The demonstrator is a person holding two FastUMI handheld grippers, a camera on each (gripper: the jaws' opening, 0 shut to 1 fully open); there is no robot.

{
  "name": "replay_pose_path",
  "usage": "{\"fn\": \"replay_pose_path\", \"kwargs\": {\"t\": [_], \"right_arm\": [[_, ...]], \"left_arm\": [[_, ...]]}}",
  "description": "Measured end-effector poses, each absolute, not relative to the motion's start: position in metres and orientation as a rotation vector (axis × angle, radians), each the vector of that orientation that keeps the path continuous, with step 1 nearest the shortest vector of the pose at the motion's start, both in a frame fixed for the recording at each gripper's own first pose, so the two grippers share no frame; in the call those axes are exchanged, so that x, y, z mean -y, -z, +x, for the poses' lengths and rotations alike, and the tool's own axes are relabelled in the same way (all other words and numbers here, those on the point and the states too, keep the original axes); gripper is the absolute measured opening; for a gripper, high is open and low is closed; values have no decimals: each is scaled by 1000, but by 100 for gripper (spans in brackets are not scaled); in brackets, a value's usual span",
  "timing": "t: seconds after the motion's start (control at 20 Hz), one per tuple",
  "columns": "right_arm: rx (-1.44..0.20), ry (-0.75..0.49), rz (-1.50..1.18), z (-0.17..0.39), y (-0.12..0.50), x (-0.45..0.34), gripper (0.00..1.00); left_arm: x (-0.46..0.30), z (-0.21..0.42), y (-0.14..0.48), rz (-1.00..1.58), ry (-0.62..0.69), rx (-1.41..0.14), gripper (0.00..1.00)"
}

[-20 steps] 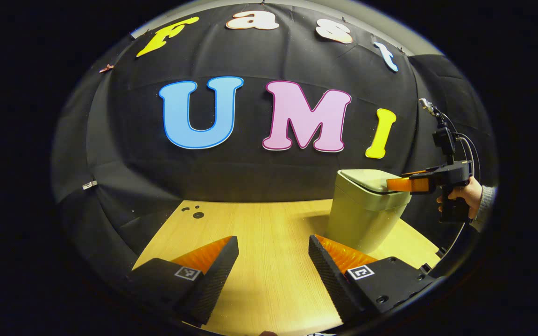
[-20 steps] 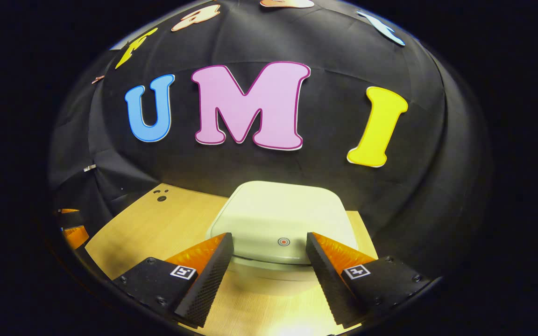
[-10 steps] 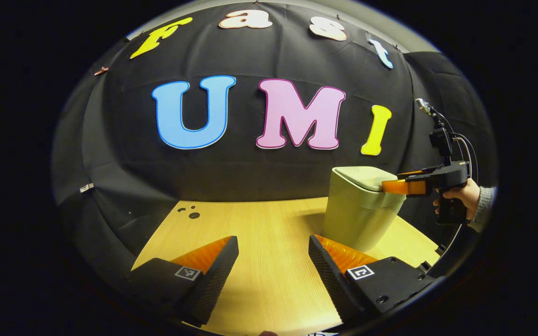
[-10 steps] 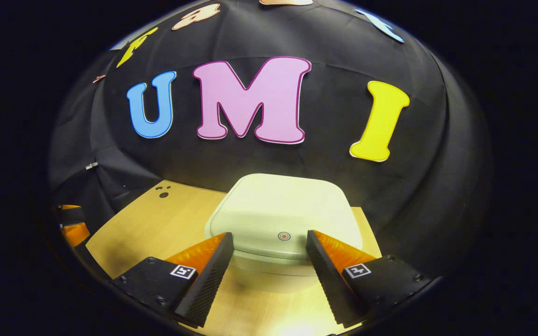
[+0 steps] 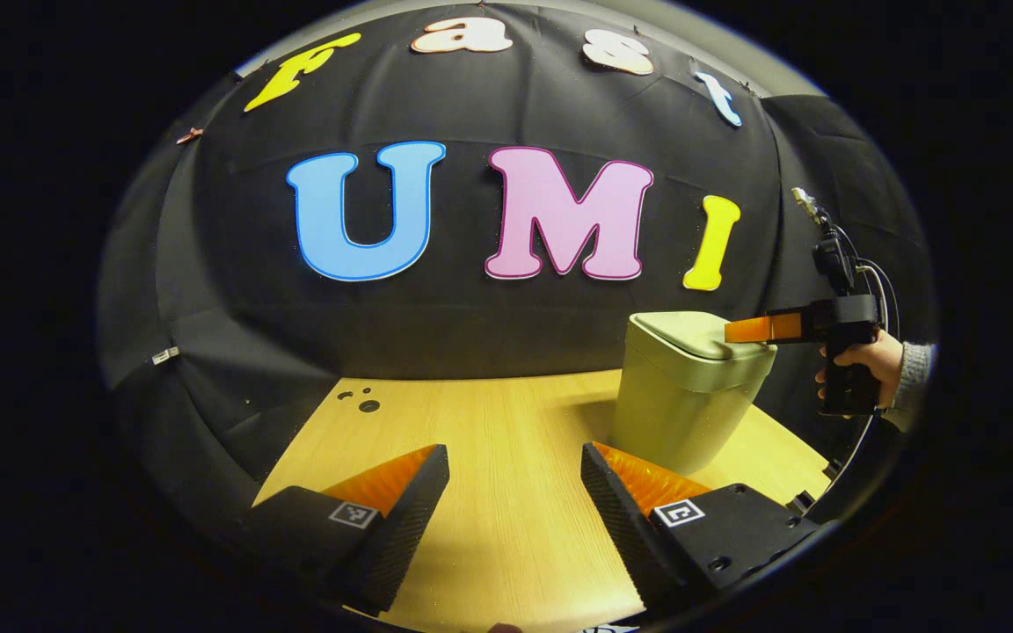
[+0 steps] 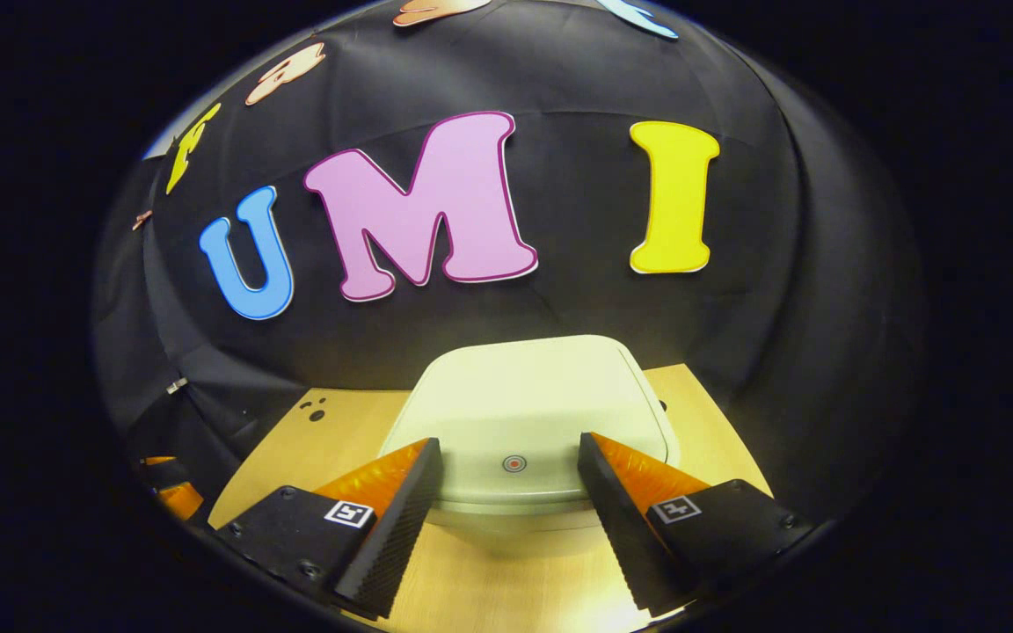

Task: Press the lid of the desktop garbage bin to open it, pick up the crumpled paper on the desktop and throw it into the bin, then pick up the pop can on the desktop and drop it into the bin, and finally close the garbage bin lid.

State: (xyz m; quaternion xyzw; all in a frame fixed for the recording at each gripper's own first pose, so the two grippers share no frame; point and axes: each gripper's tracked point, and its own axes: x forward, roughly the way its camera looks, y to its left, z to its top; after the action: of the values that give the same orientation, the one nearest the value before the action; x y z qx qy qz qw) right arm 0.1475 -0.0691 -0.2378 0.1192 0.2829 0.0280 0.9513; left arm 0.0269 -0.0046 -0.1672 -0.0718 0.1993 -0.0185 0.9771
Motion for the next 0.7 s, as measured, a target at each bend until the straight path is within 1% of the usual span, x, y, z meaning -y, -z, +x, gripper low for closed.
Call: {"fn": "replay_pose_path", "kwargs": {"t": [0.1,0.15,0.2,0.4,0.6,0.7], "right_arm": [[-570,-61,173,148,239,70,97],[-574,-62,169,157,233,77,98],[-587,-70,163,156,237,74,98],[-575,-115,137,147,244,65,99],[-547,-108,139,147,243,67,99],[-558,-111,123,144,246,65,99]], "left_arm": [[5,29,167,-145,37,-402,98],[6,29,168,-147,37,-404,100],[7,29,168,-148,38,-405,98],[8,32,169,-153,42,-399,98],[6,32,166,-167,38,-388,98],[6,31,166,-171,36,-384,98]]}}
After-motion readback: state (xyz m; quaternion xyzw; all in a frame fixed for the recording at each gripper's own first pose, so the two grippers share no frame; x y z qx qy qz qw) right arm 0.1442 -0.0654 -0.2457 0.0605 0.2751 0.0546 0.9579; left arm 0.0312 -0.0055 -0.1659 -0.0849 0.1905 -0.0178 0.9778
